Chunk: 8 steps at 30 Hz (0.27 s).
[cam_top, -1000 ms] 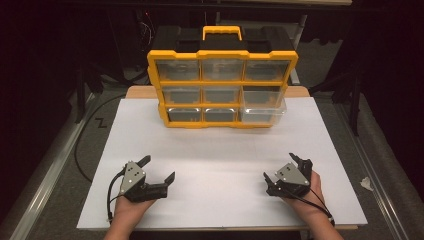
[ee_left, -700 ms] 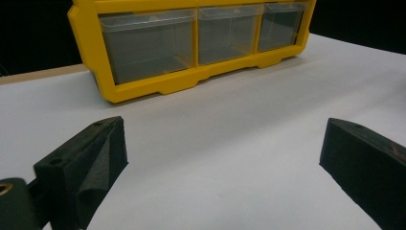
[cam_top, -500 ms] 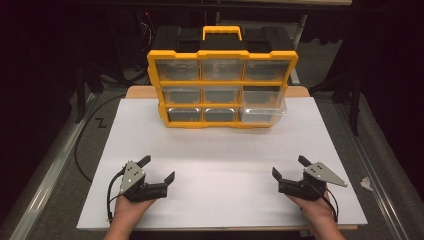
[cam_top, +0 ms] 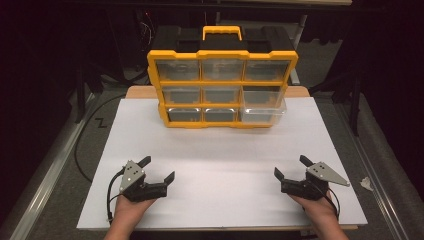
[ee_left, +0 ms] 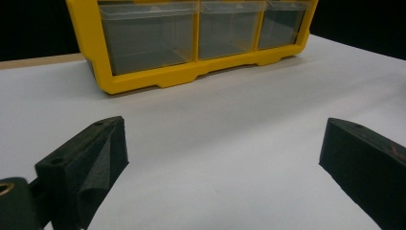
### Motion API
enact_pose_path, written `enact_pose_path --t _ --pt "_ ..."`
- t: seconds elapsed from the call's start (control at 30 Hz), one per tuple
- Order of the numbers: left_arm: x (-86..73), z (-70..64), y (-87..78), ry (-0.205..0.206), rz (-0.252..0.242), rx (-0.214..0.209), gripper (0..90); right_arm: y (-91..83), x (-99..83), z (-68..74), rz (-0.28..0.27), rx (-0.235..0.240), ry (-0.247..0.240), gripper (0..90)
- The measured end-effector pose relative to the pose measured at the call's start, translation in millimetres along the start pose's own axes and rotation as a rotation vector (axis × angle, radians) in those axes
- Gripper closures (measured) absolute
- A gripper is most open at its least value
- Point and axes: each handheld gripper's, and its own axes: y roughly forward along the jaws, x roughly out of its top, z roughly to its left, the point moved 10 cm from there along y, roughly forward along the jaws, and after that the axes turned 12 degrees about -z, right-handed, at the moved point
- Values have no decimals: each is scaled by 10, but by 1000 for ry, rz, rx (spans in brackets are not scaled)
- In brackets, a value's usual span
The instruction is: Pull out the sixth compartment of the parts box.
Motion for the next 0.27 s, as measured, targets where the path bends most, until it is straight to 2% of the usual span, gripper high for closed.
enact_pose_path --t 0.13,0.27 --pt "5 -2 -6 -1 -3 -1 34 -1 4 6 -1 1 1 13" --pt "5 2 -5 -1 -3 -2 34 8 -5 28 5 5 -17 13"
